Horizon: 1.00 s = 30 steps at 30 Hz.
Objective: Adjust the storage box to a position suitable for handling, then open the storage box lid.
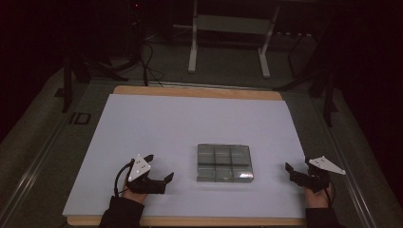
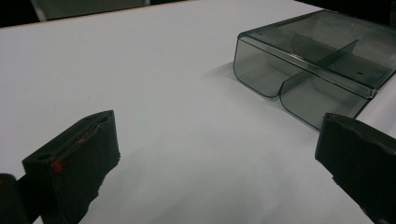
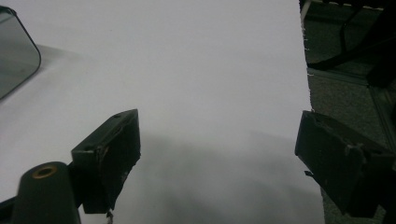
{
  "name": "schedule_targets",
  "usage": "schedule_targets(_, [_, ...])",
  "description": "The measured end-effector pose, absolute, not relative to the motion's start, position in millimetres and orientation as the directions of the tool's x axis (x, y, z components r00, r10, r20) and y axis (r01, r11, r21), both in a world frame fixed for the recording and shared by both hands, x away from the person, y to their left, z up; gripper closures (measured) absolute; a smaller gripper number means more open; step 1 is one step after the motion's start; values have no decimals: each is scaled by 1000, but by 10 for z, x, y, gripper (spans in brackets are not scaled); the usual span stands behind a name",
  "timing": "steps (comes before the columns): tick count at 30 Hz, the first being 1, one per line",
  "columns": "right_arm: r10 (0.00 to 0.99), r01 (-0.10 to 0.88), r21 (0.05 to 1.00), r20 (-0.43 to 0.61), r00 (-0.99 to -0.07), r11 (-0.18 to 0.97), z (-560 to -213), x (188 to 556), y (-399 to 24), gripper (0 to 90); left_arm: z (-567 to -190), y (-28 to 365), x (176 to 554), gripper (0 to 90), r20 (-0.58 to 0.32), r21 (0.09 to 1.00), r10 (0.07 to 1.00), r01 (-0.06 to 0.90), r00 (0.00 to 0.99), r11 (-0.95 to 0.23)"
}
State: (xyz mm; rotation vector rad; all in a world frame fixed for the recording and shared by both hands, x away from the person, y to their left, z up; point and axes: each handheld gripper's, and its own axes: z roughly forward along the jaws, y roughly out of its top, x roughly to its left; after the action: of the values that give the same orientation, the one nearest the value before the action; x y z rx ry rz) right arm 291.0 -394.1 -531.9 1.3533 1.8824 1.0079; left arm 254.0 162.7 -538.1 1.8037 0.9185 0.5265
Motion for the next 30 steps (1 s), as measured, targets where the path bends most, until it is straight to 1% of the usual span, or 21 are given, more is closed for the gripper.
schedule_targets(10, [953, 501, 846, -28, -301, 183, -5316, 2918, -3953, 141, -5380, 1635, 2548, 7, -63, 912, 776, 352, 627, -210])
schedule_targets(17, [948, 510, 835, -38, -317, 204, -5313, 2933, -3934, 140, -5377, 1639, 2608, 7, -102, 894, 750, 391, 654, -219])
schedule_targets(18, [941, 514, 826, -55, -334, 231, -5310, 2944, -3910, 141, -5374, 1648, 2659, 6, -136, 881, 732, 420, 667, -219])
schedule_targets(21, [934, 526, 815, -52, -354, 244, -5309, 2959, -3891, 141, -5359, 1630, 2712, 6, -137, 871, 720, 429, 680, -240])
schedule_targets(23, [922, 531, 809, -35, -385, 252, -5308, 2965, -3869, 141, -5339, 1600, 2753, 7, -143, 862, 714, 440, 686, -250])
schedule_targets(26, [904, 525, 799, -55, -423, 294, -5307, 2965, -3804, 144, -5330, 1535, 2798, 7, -124, 848, 703, 443, 700, -291])
schedule_targets(29, [886, 526, 791, -45, -461, 314, -5294, 2971, -3745, 147, -5336, 1463, 2819, 9, -102, 838, 690, 436, 716, -328])
schedule_targets(30, [878, 522, 789, -44, -477, 324, -5287, 2970, -3720, 159, -5335, 1445, 2821, 33, -96, 837, 685, 431, 722, -337])
